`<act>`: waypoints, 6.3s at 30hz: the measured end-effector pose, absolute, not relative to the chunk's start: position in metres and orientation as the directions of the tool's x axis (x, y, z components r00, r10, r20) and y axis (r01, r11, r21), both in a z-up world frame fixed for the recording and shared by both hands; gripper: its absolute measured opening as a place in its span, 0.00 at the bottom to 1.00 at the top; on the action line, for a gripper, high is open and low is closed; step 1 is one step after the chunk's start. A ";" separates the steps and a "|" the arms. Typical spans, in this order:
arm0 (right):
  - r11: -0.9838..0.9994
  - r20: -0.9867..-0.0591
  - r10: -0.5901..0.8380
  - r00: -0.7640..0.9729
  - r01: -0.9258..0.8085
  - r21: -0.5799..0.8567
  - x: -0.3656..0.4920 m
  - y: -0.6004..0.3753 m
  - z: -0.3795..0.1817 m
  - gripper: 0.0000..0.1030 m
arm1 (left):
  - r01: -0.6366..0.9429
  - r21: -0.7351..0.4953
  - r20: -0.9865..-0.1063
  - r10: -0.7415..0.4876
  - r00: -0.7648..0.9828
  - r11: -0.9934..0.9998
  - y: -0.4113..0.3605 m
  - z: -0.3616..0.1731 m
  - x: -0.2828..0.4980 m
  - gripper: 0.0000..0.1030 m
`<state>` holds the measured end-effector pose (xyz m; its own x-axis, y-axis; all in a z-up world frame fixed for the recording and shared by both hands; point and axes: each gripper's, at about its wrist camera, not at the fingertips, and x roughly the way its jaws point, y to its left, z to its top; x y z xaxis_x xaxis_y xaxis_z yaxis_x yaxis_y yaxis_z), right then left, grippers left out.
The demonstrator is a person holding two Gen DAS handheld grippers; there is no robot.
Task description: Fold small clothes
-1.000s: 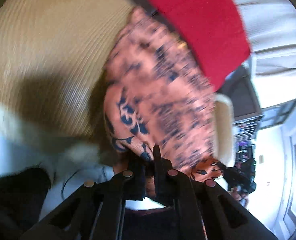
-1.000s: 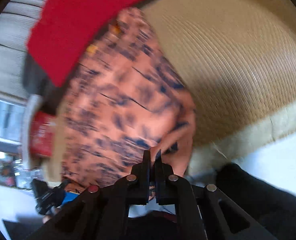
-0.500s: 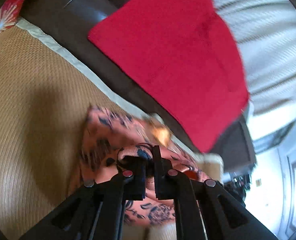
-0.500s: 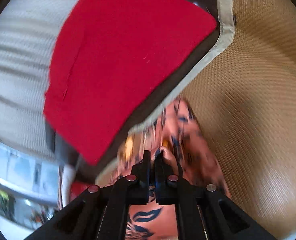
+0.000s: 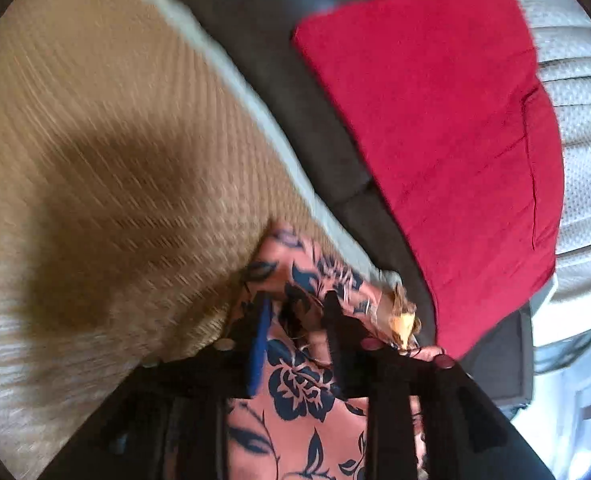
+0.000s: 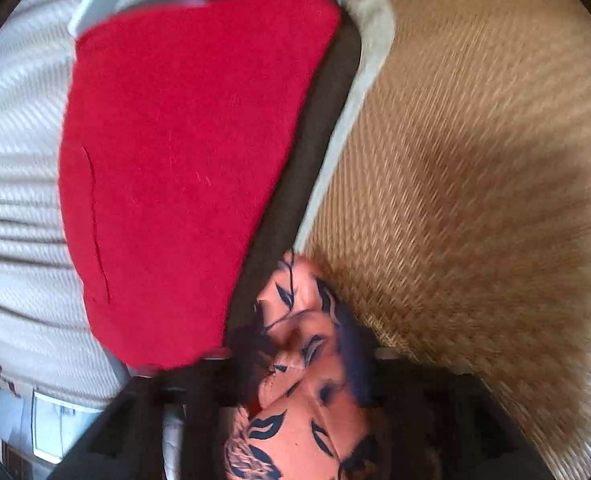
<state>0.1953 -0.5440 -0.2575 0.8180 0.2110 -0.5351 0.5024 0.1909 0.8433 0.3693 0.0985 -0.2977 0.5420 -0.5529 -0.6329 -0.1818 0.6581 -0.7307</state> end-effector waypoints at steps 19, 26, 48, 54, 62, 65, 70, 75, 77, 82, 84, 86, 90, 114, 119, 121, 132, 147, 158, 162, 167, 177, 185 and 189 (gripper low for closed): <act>0.458 -0.628 0.351 0.695 0.458 0.762 0.101 -0.429 -0.196 0.78 | -0.156 -0.766 -0.625 -0.666 0.406 0.623 0.019 -0.300 0.221 0.76; 0.354 -0.636 0.420 0.647 0.528 0.772 0.098 -0.403 -0.234 0.75 | -0.297 -0.844 -0.533 -0.762 0.369 0.447 0.019 -0.335 0.212 0.77; 0.413 -0.562 0.194 0.804 0.453 0.790 0.125 -0.416 -0.219 0.08 | -0.133 -0.876 -0.449 -0.686 0.572 0.463 0.024 -0.306 0.218 0.11; 0.492 -0.597 0.174 0.783 0.456 0.742 0.078 -0.402 -0.196 0.08 | -0.091 -0.853 -0.472 -0.685 0.555 0.514 0.036 -0.292 0.173 0.11; 0.574 -0.683 0.193 0.704 0.483 0.661 0.003 -0.375 -0.192 0.10 | -0.108 -0.799 -0.569 -0.685 0.455 0.591 0.061 -0.303 0.113 0.16; 0.571 -0.721 0.214 0.659 0.514 0.640 -0.007 -0.374 -0.188 0.15 | -0.192 -0.795 -0.599 -0.694 0.399 0.576 0.074 -0.310 0.103 0.20; 0.608 -0.753 0.208 0.624 0.521 0.599 -0.032 -0.390 -0.165 0.23 | -0.147 -0.780 -0.598 -0.657 0.458 0.608 0.116 -0.267 0.078 0.34; 0.672 -0.763 0.097 0.639 0.524 0.524 -0.032 -0.409 -0.133 0.26 | -0.030 -0.751 -0.551 -0.602 0.577 0.659 0.122 -0.217 0.099 0.54; 0.685 -0.757 0.087 0.648 0.513 0.518 -0.014 -0.409 -0.124 0.37 | 0.005 -0.742 -0.534 -0.596 0.601 0.670 0.117 -0.209 0.121 0.66; 0.728 -0.744 0.030 0.668 0.495 0.474 0.058 -0.410 -0.119 0.79 | -0.065 -0.721 -0.575 -0.543 0.613 0.690 0.098 -0.221 0.187 0.72; 0.750 -0.758 0.042 0.651 0.481 0.454 0.087 -0.411 -0.129 0.78 | -0.127 -0.706 -0.612 -0.510 0.604 0.696 0.087 -0.240 0.216 0.72; 0.763 -0.785 0.025 0.620 0.495 0.415 0.114 -0.413 -0.144 0.78 | -0.187 -0.703 -0.634 -0.486 0.602 0.686 0.088 -0.256 0.238 0.72; 0.782 -0.825 0.001 0.565 0.514 0.353 0.145 -0.417 -0.164 0.73 | -0.230 -0.690 -0.653 -0.453 0.607 0.686 0.082 -0.277 0.270 0.71; 0.644 -0.751 0.023 0.660 0.565 0.516 0.170 -0.473 -0.164 0.10 | -0.073 -0.705 -0.600 -0.538 0.592 0.705 0.092 -0.263 0.343 0.15; 0.693 -0.785 0.031 0.619 0.552 0.463 0.167 -0.458 -0.161 0.76 | -0.170 -0.707 -0.665 -0.565 0.488 0.686 0.086 -0.279 0.352 0.72; 0.698 -0.774 0.035 0.632 0.539 0.472 0.165 -0.453 -0.161 0.80 | -0.147 -0.665 -0.706 -0.552 0.445 0.732 0.077 -0.279 0.353 0.72; 0.900 -0.931 -0.013 0.364 0.410 0.148 0.186 -0.388 -0.191 0.22 | 0.017 -0.367 -0.836 -0.337 0.434 0.930 0.023 -0.277 0.356 0.28; 0.743 -0.792 -0.010 0.611 0.535 0.403 0.182 -0.434 -0.160 0.07 | -0.032 -0.629 -0.637 -0.490 0.595 0.777 0.078 -0.251 0.365 0.00; 0.631 -0.801 0.055 0.596 0.601 0.491 0.172 -0.457 -0.186 0.22 | 0.010 -0.535 -0.773 -0.494 0.398 0.845 0.028 -0.267 0.376 0.70; 0.643 -0.783 0.027 0.622 0.589 0.490 0.165 -0.457 -0.175 0.22 | 0.077 -0.470 -0.789 -0.458 0.409 0.879 0.004 -0.259 0.371 0.42; 0.641 -0.759 0.012 0.651 0.577 0.506 0.157 -0.460 -0.167 0.22 | 0.135 -0.382 -0.822 -0.402 0.403 0.914 -0.030 -0.258 0.369 0.35; 0.648 -0.744 0.027 0.667 0.555 0.521 0.153 -0.456 -0.162 0.33 | 0.108 -0.290 -0.887 -0.310 0.344 0.951 -0.050 -0.288 0.377 0.35; 0.642 -0.725 -0.001 0.689 0.556 0.527 0.150 -0.456 -0.160 0.68 | 0.054 -0.397 -0.831 -0.384 0.401 0.916 -0.020 -0.290 0.376 0.06; 0.644 -0.720 0.018 0.694 0.543 0.539 0.150 -0.456 -0.160 0.68 | 0.027 -0.557 -0.711 -0.493 0.502 0.830 0.003 -0.273 0.372 0.05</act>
